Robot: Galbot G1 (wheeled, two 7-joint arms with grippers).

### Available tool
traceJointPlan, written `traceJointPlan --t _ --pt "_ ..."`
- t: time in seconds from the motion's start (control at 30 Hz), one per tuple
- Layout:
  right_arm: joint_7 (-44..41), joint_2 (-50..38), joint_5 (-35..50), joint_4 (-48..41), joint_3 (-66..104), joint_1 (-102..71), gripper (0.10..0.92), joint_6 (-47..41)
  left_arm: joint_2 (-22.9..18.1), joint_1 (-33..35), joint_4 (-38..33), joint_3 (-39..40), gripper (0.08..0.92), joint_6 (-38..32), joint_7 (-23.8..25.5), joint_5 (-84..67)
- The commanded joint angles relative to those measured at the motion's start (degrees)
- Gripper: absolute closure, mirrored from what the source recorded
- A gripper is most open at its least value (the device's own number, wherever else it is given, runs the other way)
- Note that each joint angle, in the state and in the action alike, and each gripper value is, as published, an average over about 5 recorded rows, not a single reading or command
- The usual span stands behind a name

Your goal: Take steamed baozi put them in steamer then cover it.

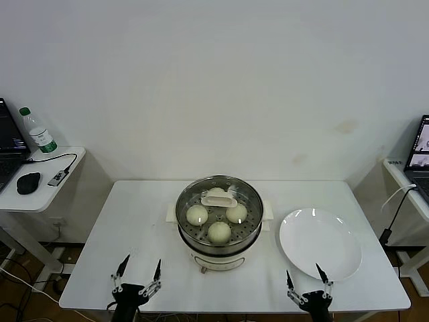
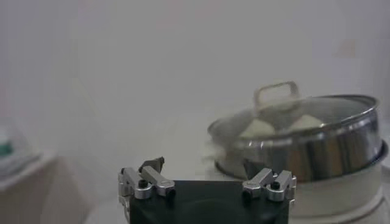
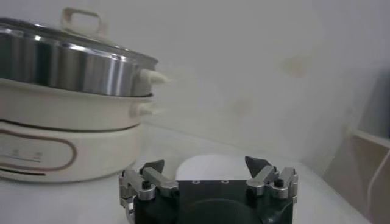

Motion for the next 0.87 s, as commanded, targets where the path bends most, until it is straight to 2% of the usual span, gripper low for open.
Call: traceJointPlan --t 0.03,0.87 --pt "-0.2 -1.0 0.3 0.4 -1.6 -1.4 0.203 0.1 -1.8 4.1 3.3 -2.9 0.177 -4.4 -0.9 -7.6" --pt "-0.5 -1.1 2.0 1.1 -2.5 -4.2 0.203 -2.1 -3.1 3.5 5.0 -2.0 0.177 -5.1 0.2 -6.6"
